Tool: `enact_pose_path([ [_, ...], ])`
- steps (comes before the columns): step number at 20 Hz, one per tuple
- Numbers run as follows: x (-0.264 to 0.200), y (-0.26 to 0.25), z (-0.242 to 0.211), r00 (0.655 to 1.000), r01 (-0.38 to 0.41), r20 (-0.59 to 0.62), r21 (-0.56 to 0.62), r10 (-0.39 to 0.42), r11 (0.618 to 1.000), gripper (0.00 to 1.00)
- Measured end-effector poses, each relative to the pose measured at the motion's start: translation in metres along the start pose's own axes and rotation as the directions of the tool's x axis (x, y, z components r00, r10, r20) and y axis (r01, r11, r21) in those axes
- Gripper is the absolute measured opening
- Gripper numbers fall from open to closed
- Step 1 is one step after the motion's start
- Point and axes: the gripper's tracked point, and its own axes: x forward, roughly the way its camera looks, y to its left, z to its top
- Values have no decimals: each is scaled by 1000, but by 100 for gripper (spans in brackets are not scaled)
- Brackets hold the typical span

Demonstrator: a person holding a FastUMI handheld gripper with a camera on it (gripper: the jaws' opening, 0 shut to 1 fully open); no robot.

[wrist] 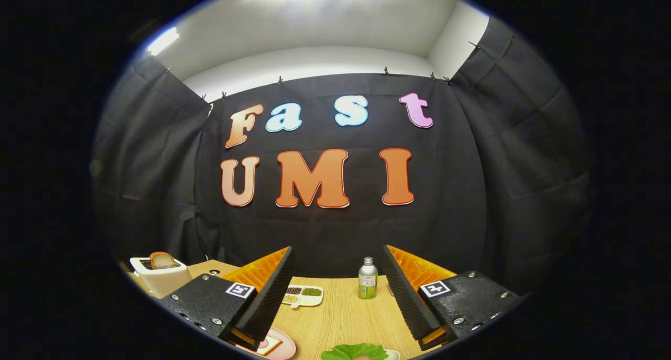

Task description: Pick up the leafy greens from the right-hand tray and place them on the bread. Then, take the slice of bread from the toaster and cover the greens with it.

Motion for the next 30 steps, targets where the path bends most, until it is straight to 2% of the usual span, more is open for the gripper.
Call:
enact_pose_path([
  [3, -2, -5, 0, 1000, 12, -3, 0, -12, 1000, 99],
  [7, 0, -2, -2, 1000, -17, -19, 15, 17, 1000, 99],
  [14, -1, -11, -33, 988, -25, -154, 2, 25, 1000, 99],
  [16, -3, -7, -40, 980, -48, -191, 21, 51, 999, 99],
  [19, -7, -1, -58, 954, -89, -279, 82, 109, 993, 99],
  [22, -8, 1, -77, 921, -90, -367, 128, 131, 988, 99],
  [30, -16, -14, -125, 839, -71, -539, 33, 78, 997, 97],
])
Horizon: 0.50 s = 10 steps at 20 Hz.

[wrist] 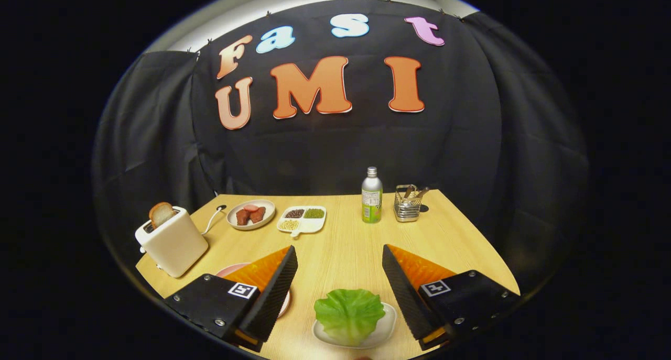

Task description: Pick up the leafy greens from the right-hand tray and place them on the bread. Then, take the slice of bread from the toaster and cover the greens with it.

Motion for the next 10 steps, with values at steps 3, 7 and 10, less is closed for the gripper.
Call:
enact_pose_path([
  [3, 2, 4, -15, 997, -24, -71, 0, 24, 1000, 97],
  [7, 8, -1, -34, 989, -13, -151, -19, 10, 1000, 97],
  [10, 9, 3, -48, 976, -38, -213, 2, 38, 999, 97],
])
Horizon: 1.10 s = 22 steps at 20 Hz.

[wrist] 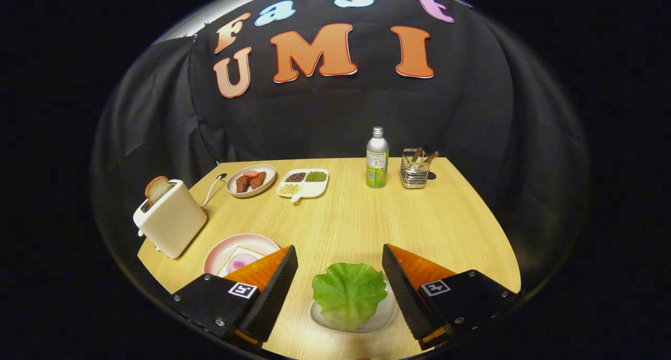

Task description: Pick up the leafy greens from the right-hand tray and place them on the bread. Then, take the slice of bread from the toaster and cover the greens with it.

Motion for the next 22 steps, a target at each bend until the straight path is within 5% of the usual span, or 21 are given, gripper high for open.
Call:
enact_pose_path([
  [13, 33, 0, -83, 946, -55, -322, -15, 47, 998, 94],
  [22, 49, -10, -121, 906, -72, -423, -105, 21, 992, 88],
])
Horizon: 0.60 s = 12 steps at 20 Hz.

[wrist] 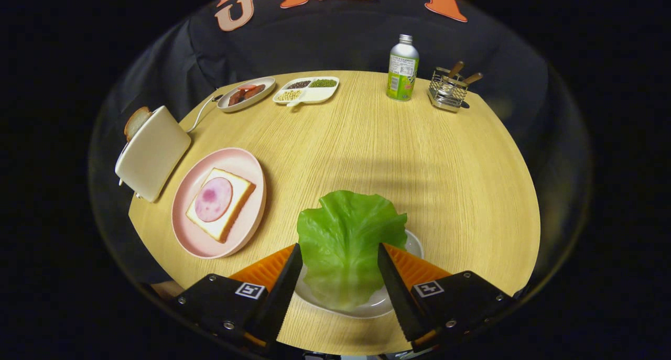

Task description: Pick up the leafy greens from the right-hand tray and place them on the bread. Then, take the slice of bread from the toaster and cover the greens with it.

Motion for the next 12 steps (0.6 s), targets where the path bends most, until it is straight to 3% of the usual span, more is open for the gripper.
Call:
enact_pose_path([
  [7, 19, -5, -16, 998, 35, -52, -34, -37, 999, 82],
  [11, 22, -8, -14, 998, 47, -40, -41, -48, 998, 74],
  [12, 22, -9, -15, 998, 48, -46, -35, -50, 998, 67],
])
